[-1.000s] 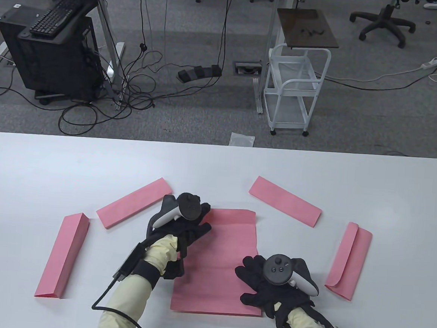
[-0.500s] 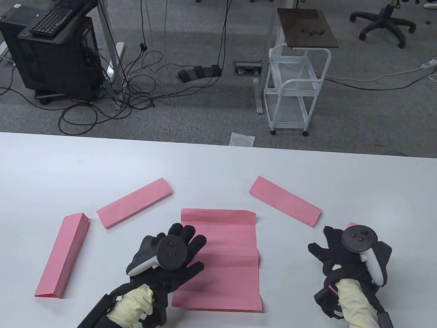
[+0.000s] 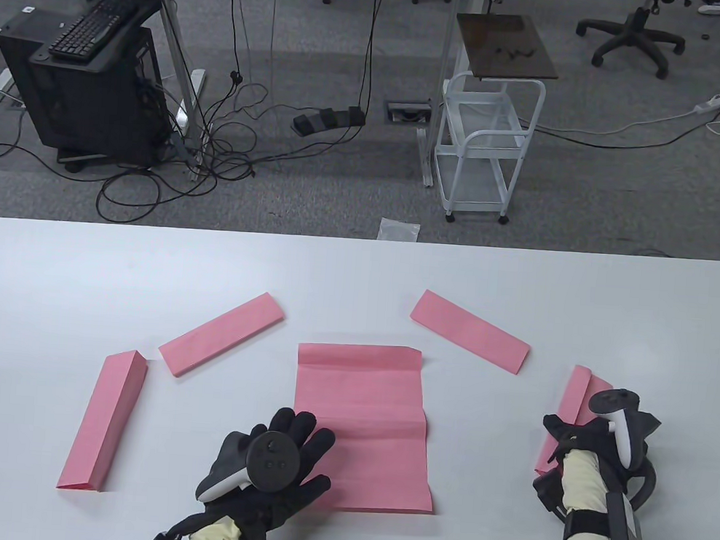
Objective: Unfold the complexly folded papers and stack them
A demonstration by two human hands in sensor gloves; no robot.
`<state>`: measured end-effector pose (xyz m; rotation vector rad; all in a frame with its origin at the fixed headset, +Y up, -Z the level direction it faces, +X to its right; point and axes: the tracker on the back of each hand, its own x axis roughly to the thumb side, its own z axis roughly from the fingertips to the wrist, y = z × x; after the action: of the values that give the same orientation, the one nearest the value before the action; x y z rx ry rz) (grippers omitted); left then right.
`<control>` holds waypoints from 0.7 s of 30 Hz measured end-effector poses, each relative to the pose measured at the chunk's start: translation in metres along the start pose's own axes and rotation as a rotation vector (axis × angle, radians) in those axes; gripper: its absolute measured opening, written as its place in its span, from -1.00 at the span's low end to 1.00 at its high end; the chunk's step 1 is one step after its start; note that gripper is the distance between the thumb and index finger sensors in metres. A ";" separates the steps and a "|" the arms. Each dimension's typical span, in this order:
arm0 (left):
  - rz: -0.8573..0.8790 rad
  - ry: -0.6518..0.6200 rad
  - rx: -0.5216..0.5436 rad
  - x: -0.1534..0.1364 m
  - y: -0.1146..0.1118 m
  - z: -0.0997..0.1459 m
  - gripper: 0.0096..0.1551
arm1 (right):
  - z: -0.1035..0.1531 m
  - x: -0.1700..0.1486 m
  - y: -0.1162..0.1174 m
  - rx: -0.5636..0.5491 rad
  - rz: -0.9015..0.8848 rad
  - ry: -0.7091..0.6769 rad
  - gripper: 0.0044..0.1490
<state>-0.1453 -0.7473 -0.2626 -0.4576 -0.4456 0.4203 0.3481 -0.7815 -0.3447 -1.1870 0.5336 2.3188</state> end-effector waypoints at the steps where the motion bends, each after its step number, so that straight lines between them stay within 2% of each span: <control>1: 0.007 -0.005 -0.003 0.000 0.000 0.000 -0.21 | 0.000 0.002 0.002 -0.029 0.039 0.007 0.28; 3: 0.011 -0.011 -0.006 -0.001 -0.001 0.000 -0.21 | 0.001 0.005 0.002 -0.065 0.073 0.014 0.28; 15: -0.001 -0.011 0.010 -0.004 -0.002 0.003 -0.21 | -0.003 0.012 -0.002 -0.030 -0.050 0.051 0.23; 21: 0.007 -0.007 -0.023 -0.007 -0.008 0.000 -0.21 | -0.004 0.012 -0.002 -0.027 -0.096 0.057 0.11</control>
<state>-0.1488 -0.7571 -0.2614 -0.4804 -0.4559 0.4243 0.3455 -0.7787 -0.3569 -1.2658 0.4564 2.2237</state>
